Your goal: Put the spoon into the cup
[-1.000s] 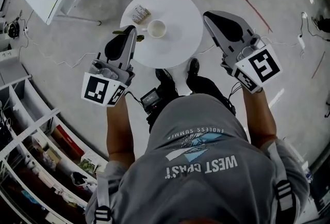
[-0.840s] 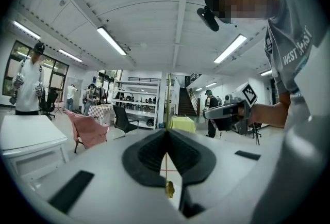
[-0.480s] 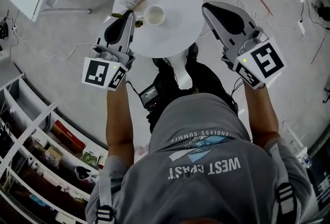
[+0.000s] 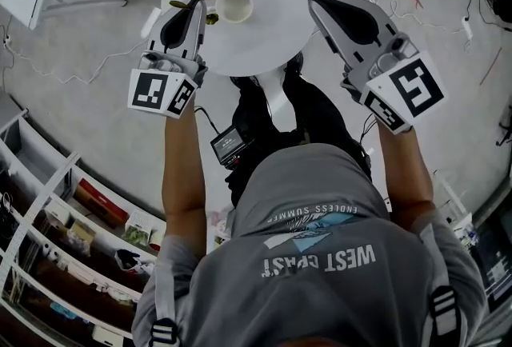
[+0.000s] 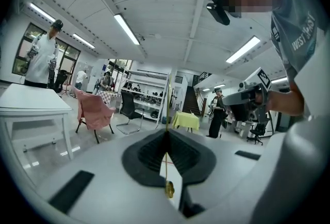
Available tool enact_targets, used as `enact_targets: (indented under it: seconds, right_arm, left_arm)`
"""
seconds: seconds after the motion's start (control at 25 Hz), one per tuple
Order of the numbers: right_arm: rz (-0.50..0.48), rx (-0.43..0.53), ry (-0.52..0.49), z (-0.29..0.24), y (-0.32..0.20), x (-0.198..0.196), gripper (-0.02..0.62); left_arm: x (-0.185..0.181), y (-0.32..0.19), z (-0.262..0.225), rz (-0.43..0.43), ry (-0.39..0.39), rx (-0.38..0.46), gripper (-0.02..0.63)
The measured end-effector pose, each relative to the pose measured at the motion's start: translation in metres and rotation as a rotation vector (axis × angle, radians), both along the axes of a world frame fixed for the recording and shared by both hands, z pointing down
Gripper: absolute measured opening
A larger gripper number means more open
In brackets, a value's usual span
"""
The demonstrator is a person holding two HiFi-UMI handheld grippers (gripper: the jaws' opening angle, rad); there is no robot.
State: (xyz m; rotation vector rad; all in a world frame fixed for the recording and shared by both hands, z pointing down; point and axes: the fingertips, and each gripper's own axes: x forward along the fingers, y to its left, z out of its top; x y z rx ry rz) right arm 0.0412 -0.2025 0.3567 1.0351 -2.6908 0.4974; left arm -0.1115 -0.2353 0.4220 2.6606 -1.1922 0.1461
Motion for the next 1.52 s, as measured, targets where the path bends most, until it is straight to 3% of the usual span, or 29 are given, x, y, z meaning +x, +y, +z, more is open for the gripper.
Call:
enact_targets:
  seconds: [0.68,1.52]
  right_arm:
    - [-0.003,-0.092,0.016,0.042,0.018,-0.005,0.002]
    - [-0.014,-0.161,0.015,0.069,0.012,-0.009,0.002]
  left_arm:
    - [0.002,-0.011,0.067,-0.054,0.014,-0.042,0.0]
    - [0.002,-0.02,0.135,-0.079,-0.005,-0.16,0.0]
